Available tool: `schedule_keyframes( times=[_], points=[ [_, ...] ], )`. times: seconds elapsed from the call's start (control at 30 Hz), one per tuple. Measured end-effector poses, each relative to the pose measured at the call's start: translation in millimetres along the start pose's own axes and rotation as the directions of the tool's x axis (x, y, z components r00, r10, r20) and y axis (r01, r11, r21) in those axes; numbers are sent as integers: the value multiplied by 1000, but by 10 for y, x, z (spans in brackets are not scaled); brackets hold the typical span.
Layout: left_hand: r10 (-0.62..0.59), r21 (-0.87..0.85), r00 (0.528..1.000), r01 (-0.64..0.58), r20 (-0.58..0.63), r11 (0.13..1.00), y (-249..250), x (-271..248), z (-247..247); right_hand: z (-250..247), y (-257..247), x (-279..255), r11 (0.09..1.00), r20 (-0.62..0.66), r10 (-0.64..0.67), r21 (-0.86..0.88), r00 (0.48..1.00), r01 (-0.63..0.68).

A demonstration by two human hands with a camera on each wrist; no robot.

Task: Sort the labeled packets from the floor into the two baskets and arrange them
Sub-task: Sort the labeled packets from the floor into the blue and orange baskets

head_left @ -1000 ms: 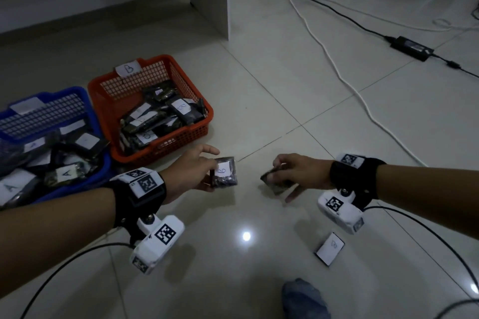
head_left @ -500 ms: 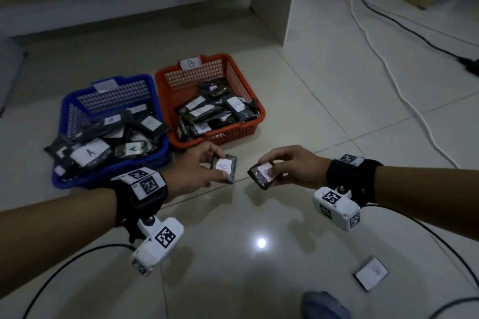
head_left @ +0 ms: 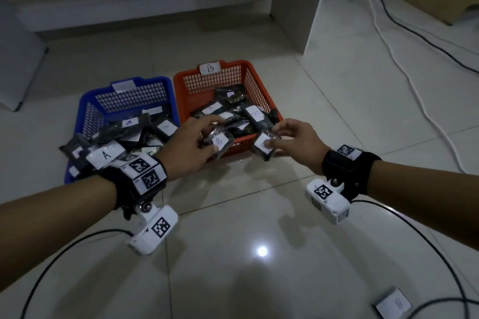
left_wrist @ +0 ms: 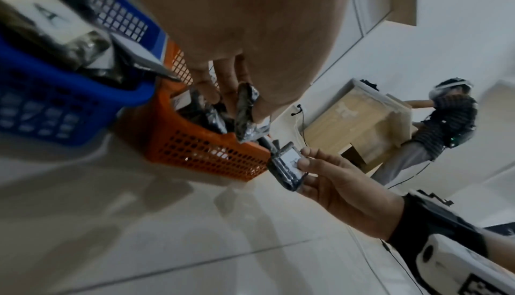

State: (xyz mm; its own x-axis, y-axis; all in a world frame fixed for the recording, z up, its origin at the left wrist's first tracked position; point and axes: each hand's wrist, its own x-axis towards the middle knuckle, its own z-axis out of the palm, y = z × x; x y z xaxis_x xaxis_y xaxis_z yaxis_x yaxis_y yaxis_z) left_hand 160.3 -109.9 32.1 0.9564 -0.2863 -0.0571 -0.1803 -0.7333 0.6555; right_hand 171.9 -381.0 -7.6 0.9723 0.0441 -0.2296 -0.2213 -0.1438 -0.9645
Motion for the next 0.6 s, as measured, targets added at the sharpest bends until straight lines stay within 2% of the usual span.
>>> schedule_keyframes(
  times=[0.13, 0.17, 0.23, 0.33, 0.4, 0.43, 0.47, 0.6],
  points=[
    [-3, 89, 999, 8, -53, 996, -81, 338, 34, 110, -153, 328, 983, -156, -162, -112, 974, 145],
    [-2, 111, 998, 9, -63, 994, -113, 410, 62, 145, -199, 399, 972, -150, -197, -156, 969, 174],
    [8, 219, 997, 10, -79, 976, -162, 522, 111, 187, -254, 551, 921, -60, -266, -312, 962, 235],
    [37, 428, 993, 16, -115, 904, -189, 613, 164, 217, -283, 687, 723, 89, -291, -632, 953, 280],
    [50, 466, 992, 9, -113, 885, -196, 644, 186, 220, -265, 738, 602, 124, -326, -737, 937, 307],
    [53, 474, 993, 4, -108, 881, -203, 654, 197, 217, -247, 748, 574, 135, -346, -752, 928, 323],
    [57, 473, 993, -1, -104, 881, -206, 651, 198, 214, -227, 745, 573, 139, -355, -749, 925, 332],
    [83, 398, 985, -17, -149, 917, -180, 570, 193, 117, -135, 602, 666, 72, -397, -663, 915, 341]
  ],
)
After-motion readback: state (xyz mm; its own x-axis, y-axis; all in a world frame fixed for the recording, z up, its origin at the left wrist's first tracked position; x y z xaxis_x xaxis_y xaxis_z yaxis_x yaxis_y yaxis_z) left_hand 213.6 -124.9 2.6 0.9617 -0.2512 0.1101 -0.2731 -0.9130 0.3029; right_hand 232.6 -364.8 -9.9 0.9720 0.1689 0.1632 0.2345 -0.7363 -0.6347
